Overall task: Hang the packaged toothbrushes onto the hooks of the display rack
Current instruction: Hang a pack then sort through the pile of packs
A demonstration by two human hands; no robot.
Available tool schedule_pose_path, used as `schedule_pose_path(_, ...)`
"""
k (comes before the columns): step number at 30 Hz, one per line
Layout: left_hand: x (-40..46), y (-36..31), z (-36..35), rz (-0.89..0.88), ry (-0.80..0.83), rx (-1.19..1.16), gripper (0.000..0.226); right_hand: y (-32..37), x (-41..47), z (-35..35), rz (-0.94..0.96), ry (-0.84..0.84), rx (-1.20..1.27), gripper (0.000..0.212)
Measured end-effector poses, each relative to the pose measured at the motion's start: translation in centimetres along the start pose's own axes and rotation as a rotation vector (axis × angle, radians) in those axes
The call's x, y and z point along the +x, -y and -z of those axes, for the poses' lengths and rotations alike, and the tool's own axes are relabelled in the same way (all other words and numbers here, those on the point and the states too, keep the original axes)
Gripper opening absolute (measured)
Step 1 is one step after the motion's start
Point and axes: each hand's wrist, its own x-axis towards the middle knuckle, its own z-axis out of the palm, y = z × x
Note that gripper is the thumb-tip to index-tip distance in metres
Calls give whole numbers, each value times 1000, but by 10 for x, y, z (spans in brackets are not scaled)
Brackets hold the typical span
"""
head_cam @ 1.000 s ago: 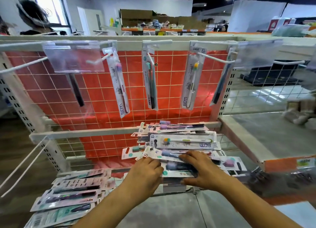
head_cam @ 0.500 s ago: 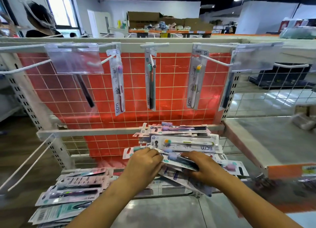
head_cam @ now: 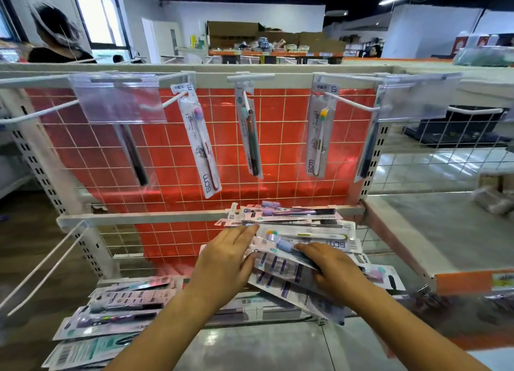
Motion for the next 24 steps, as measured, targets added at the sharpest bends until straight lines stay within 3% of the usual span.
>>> schedule_pose_path(3, -1, 0, 0, 70, -8, -61, 68, 2, 2, 8, -4, -50, 27, 55)
schedule_pose_path(8, 0, -7, 4, 201, 57, -209, 73, 11, 5, 18, -45, -117, 115, 59)
schedule_pose_path(15, 0, -27, 0, 243, 242, -428, 69, 36, 14, 28, -54, -319, 563, 54)
schedule_pose_path(20, 1, -46, -4, 223, 337, -741, 76, 64, 13, 41, 9, -395, 844, 52)
schedule_pose_path(24, 4, -60, -4, 294, 335, -1039, 72, 81, 13, 48, -111, -374, 1088, 51)
